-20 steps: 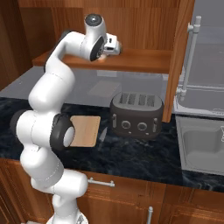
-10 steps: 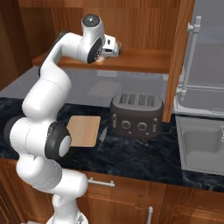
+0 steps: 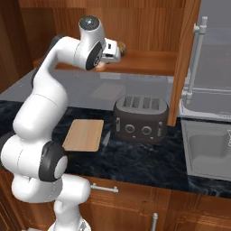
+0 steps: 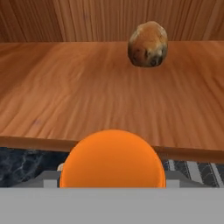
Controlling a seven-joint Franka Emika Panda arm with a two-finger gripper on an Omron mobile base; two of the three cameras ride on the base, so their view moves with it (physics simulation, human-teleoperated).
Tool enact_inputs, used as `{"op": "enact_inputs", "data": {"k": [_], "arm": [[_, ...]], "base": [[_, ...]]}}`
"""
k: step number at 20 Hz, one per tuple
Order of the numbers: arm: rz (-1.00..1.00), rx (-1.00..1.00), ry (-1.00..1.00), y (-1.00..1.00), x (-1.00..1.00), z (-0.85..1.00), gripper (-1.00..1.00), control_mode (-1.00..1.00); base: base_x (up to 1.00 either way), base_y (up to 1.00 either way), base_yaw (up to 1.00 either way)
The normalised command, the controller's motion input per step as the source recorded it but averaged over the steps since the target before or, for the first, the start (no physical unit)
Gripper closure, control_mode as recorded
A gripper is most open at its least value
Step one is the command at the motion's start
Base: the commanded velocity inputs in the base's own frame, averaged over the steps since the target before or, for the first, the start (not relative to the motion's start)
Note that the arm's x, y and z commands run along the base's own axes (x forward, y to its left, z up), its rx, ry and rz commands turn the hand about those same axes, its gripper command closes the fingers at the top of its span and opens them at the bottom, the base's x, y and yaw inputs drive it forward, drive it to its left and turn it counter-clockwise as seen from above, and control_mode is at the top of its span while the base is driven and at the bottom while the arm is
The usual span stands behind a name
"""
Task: Pick the bread, place it on the cutting board, pick the jam, place it on the counter, and close the cabinet.
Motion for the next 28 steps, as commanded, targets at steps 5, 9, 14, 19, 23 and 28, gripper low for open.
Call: {"op": "enact_inputs", "data": {"k": [5,9,14,19,23,28], "arm": [[0.0,0.0,0.0,-0.04,-0.47,-0.04,1.0,-1.0],[0.0,0.0,0.0,0.0,-0.42,-0.12,1.0,-1.0],[0.0,0.0,0.0,-0.01,-0.31,-0.15,1.0,-1.0],[0.0,0.0,0.0,0.01,-0.21,-0.19,1.0,-1.0],[0.0,0.0,0.0,0.05,-0.28,-0.22,1.0,-1.0],[0.0,0.0,0.0,0.14,-0.22,-0.25,1.0,-1.0]], "base": [[0.0,0.0,0.0],[0.0,0.0,0.0],[0.0,0.0,0.0],[0.0,0.0,0.0],[0.0,0.0,0.0],[0.0,0.0,0.0]]}}
